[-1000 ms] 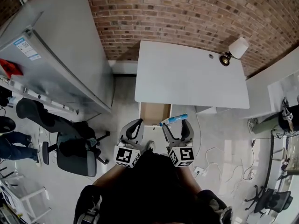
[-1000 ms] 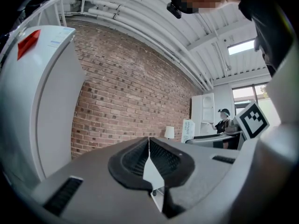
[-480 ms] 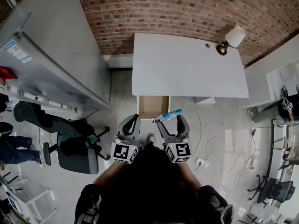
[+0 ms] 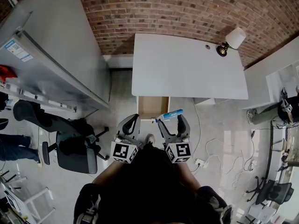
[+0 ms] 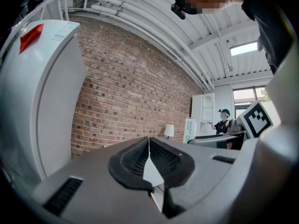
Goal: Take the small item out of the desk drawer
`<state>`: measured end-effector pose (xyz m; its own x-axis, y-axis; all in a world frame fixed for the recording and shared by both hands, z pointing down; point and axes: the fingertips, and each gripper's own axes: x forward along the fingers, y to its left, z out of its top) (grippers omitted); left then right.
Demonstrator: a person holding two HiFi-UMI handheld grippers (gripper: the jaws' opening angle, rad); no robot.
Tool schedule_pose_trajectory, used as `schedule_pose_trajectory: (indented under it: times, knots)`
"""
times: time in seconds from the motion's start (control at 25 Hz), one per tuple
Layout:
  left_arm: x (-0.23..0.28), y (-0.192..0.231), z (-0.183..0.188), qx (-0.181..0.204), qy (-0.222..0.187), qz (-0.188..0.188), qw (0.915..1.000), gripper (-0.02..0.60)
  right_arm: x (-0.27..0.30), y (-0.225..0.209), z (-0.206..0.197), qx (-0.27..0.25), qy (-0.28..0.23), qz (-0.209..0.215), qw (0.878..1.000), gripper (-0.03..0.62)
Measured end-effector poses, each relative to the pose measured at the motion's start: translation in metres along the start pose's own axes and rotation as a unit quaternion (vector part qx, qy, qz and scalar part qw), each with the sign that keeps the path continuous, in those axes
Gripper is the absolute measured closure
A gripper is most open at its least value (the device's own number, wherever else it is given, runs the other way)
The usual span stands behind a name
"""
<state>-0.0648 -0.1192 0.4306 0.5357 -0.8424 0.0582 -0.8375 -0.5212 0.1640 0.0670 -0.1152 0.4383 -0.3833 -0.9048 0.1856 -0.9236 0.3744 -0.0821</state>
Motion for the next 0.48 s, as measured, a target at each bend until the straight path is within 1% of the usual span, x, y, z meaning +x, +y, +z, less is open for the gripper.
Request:
schedule_pose_trajectory:
  times: [0.48]
  knots:
    - [0.0007, 0.0034, 0.0015, -0.003, -0.004, 0.000, 1.0000, 0.569, 0.0051, 0.0010, -0.0017, 0.002, 0.000, -0.001, 1.000, 0.226]
